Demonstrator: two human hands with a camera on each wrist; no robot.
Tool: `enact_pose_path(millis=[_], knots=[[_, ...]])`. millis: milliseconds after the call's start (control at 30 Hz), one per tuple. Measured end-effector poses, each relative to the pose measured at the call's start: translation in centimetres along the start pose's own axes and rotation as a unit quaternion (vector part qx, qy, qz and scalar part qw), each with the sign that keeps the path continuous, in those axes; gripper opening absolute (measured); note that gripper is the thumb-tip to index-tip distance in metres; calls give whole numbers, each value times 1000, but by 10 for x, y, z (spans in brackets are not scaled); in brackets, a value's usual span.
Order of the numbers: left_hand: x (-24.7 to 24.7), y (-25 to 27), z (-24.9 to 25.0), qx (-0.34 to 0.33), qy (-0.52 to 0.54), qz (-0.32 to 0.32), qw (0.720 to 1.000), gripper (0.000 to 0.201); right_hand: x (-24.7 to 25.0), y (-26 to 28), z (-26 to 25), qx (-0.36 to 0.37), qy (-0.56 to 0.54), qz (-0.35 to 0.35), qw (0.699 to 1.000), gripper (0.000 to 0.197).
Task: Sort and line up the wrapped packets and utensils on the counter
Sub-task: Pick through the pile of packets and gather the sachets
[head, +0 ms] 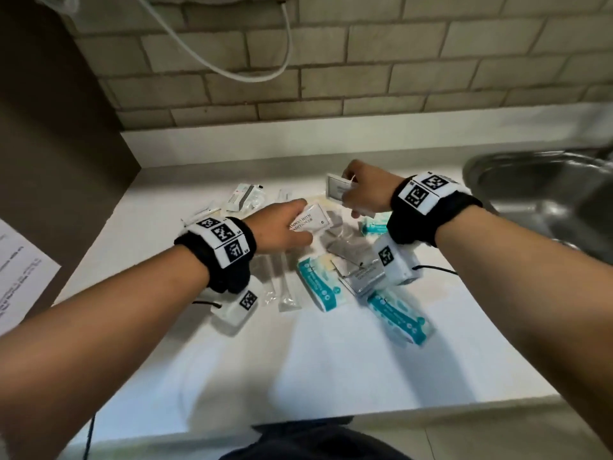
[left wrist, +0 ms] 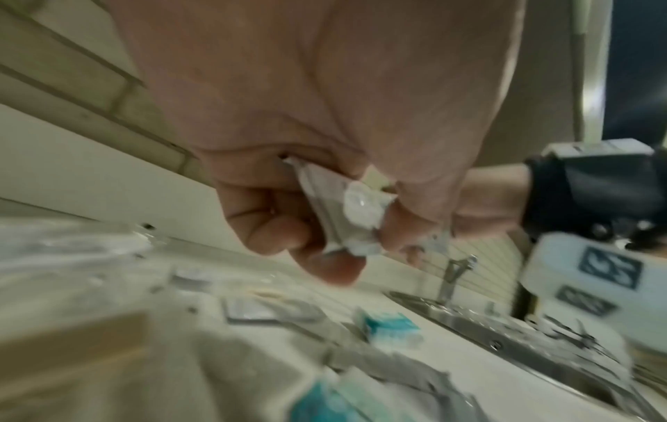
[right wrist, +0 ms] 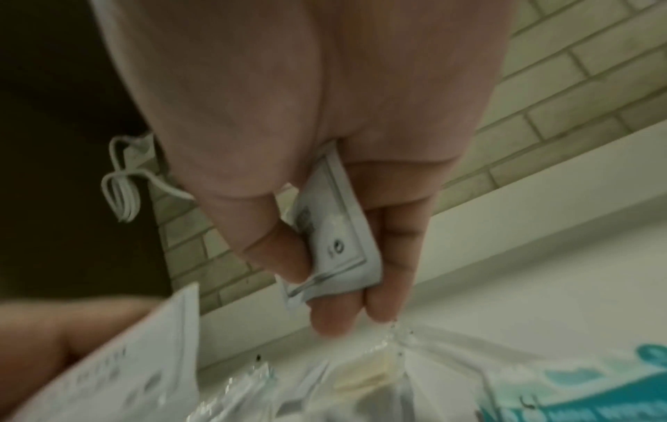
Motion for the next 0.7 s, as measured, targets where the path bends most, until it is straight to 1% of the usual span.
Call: enact_pose_path(millis=[67, 100, 167, 233, 300, 433, 500, 533, 600, 700], knots=[[-23, -6, 23, -34, -17, -47, 998, 42, 13, 3, 4, -4, -31, 22, 999, 28], [-36, -8, 34, -51, -39, -70, 995, 46, 18, 5, 4, 0, -36, 24, 999, 24], [-60, -14, 50, -64, -94, -107, 988, 46, 25, 11, 6, 8, -34, 18, 999, 20], [-76, -18, 59, -73, -139, -108, 982, 50, 29, 18, 10, 10, -23, 9, 1000, 18], [-84, -23, 63, -73, -162, -91, 980, 54, 32, 25, 17, 8, -11, 1, 1000, 16], [-82, -32, 57, -49, -210, -58, 975, 50, 28, 34, 30, 5, -3, -11, 1000, 24], [-82, -33, 58, -41, -208, -54, 976, 50, 26, 36, 38, -1, -3, -17, 1000, 20], [-83, -34, 58, -39, -203, -55, 977, 49, 24, 36, 42, -6, 2, -22, 1000, 16], [-86, -32, 60, -35, -211, -65, 975, 41, 23, 36, 48, -17, 25, -28, 999, 15], [-86, -33, 62, -24, -222, -99, 970, 33, 23, 33, 55, -19, 71, -23, 997, 25]])
Point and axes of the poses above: each hand's wrist, its own y-axis away from the middle knuckle, its own x-axis out of the back of the hand, z = x × y, the point moved 2 cm from there along -y, towards the middle knuckle, and after that the axes turned 10 degrees about z, right-handed, at the moved point
